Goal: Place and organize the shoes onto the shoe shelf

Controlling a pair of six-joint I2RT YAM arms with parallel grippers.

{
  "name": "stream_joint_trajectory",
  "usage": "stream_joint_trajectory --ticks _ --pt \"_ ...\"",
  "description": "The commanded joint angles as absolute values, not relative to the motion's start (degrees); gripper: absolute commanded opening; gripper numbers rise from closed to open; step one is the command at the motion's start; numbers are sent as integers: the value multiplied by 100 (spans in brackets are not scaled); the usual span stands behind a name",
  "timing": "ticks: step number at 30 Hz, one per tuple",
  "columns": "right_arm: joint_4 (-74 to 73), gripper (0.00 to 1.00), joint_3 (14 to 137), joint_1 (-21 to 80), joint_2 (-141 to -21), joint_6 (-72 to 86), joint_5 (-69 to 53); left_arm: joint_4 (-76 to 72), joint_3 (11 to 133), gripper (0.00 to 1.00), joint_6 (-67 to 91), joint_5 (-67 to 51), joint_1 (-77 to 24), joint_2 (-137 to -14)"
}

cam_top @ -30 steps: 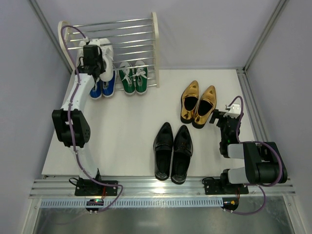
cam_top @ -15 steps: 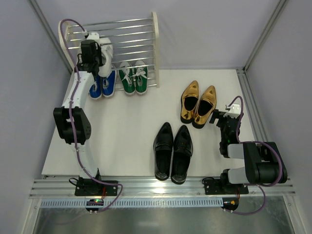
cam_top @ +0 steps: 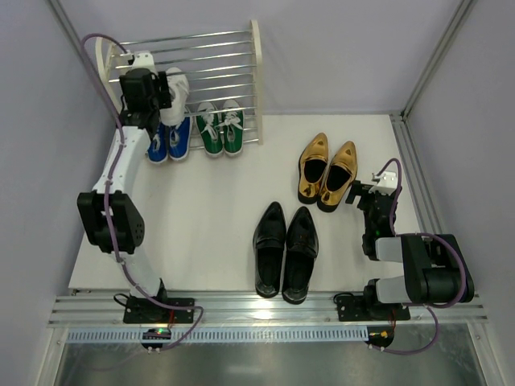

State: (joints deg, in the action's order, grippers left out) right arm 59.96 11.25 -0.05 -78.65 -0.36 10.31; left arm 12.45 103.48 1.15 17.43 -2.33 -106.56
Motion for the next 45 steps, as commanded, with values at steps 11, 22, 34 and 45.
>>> stream_joint_trajectory --ticks 11,22,34,45 --pt "6425 97 1160 0 -7822 -79 1028 1975 7419 87 2818 3304 -4127 -7805" --pt "6434 97 1160 0 -7822 -70 1020 3767 7399 87 5579 4588 -8182 -8972" --pt "6434 97 1160 0 -7822 -70 1011 3763 6689 82 6891 3990 -8780 -9799" --pt "6425 97 1160 0 -7813 -70 1020 2856 6460 17 6284 3709 -8517 -10397"
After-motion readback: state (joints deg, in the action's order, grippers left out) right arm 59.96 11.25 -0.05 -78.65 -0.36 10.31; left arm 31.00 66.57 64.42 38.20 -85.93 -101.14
